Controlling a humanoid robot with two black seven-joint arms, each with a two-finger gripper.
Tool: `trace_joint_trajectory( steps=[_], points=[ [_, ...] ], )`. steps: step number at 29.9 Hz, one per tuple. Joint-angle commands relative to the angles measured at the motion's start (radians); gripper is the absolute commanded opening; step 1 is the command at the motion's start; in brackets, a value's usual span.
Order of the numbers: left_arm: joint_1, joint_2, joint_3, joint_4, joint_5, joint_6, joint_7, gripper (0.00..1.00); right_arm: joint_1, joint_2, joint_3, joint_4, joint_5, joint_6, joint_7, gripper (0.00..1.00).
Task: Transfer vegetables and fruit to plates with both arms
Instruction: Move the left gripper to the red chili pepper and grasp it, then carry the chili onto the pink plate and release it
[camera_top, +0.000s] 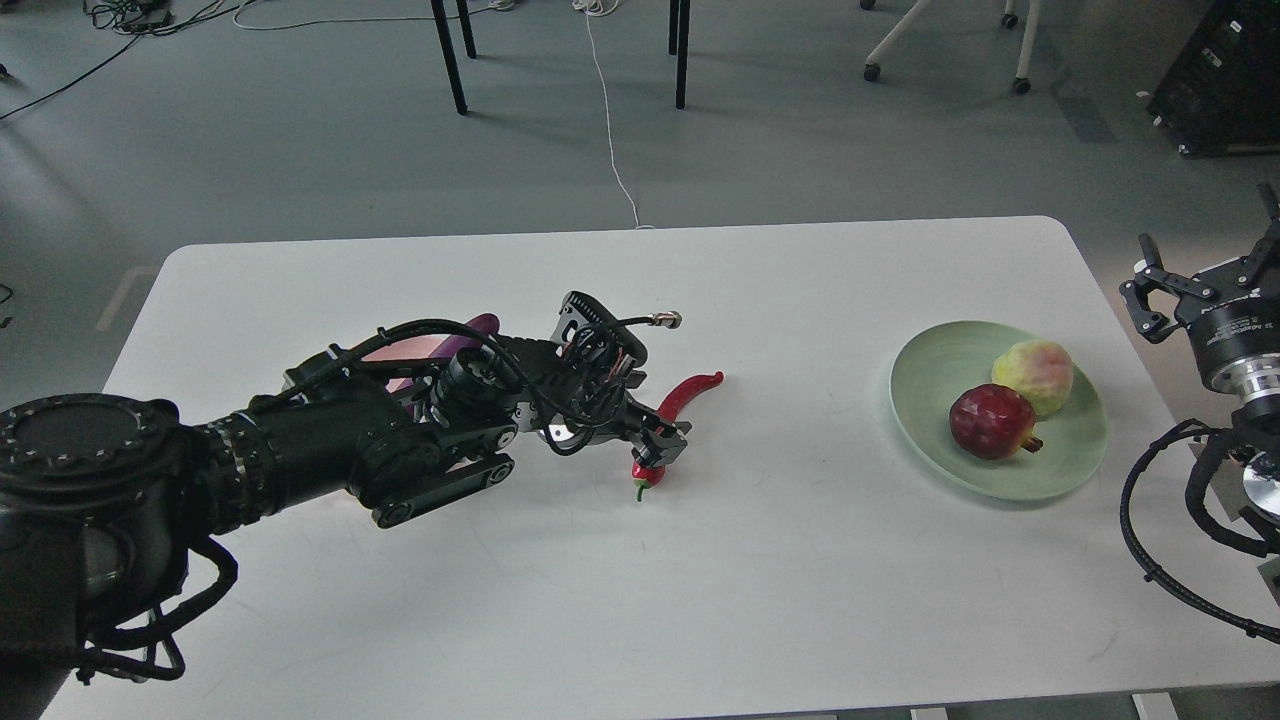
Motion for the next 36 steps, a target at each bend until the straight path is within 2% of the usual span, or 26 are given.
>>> trace_joint_trajectory(
  steps=[1, 3, 6, 8, 10, 13, 15, 20, 25, 29, 31, 32, 34, 36],
  points=[
    [0.013, -0.002, 0.000, 0.008, 0.000, 0.000, 0.001, 0.74, 0.003, 0.004, -0.001, 0.001, 0.000, 0.000, 0.000, 0.97],
    [0.015, -0.002, 0.002, 0.008, 0.002, 0.000, 0.001, 0.63, 0.003, 0.004, -0.001, 0.001, 0.000, 0.000, 0.000, 0.97],
    [0.015, -0.002, 0.009, 0.008, 0.002, 0.000, 0.001, 0.33, 0.004, 0.003, -0.001, 0.001, 0.000, 0.000, 0.000, 0.97],
    [0.010, -0.002, 0.014, 0.008, 0.002, 0.000, 0.000, 0.26, 0.007, 0.003, -0.001, -0.001, 0.000, 0.000, 0.000, 0.97],
    [0.007, 0.000, 0.009, 0.006, 0.002, 0.000, 0.000, 0.24, 0.007, 0.001, -0.003, -0.001, 0.000, 0.000, 0.000, 0.97],
    [0.000, 0.018, 0.000, -0.020, -0.003, 0.001, 0.000, 0.24, 0.012, 0.001, -0.003, -0.004, 0.000, 0.000, 0.000, 0.97],
    [-0.019, 0.064, -0.009, -0.082, -0.005, 0.001, 0.000, 0.24, 0.015, 0.001, -0.001, -0.005, 0.000, 0.000, 0.000, 0.97],
    [-0.100, 0.312, -0.024, -0.361, -0.012, -0.008, 0.003, 0.24, 0.016, -0.006, -0.001, -0.007, 0.000, 0.000, 0.000, 0.97],
    [-0.111, 0.585, -0.028, -0.573, -0.011, -0.068, -0.007, 0.25, 0.018, 0.000, -0.003, -0.019, 0.000, 0.000, 0.000, 0.97],
    [-0.086, 0.768, -0.012, -0.627, -0.009, -0.066, -0.014, 0.26, 0.020, 0.003, -0.003, -0.019, 0.000, 0.000, 0.000, 0.97],
    [-0.042, 0.811, -0.020, -0.624, -0.006, -0.060, -0.014, 0.28, 0.020, 0.003, -0.003, -0.019, 0.000, 0.000, 0.000, 0.97],
    [-0.016, 0.819, -0.024, -0.621, -0.003, -0.054, -0.013, 0.31, 0.020, 0.004, -0.003, -0.019, 0.000, 0.000, 0.000, 0.97],
    [0.013, 0.820, -0.031, -0.615, -0.003, -0.042, -0.011, 0.48, 0.020, 0.004, -0.004, -0.019, 0.000, 0.000, 0.000, 0.97],
    [0.026, 0.819, -0.035, -0.613, -0.005, -0.039, -0.011, 0.55, 0.021, 0.004, -0.004, -0.019, 0.000, 0.000, 0.000, 0.97]
  ],
)
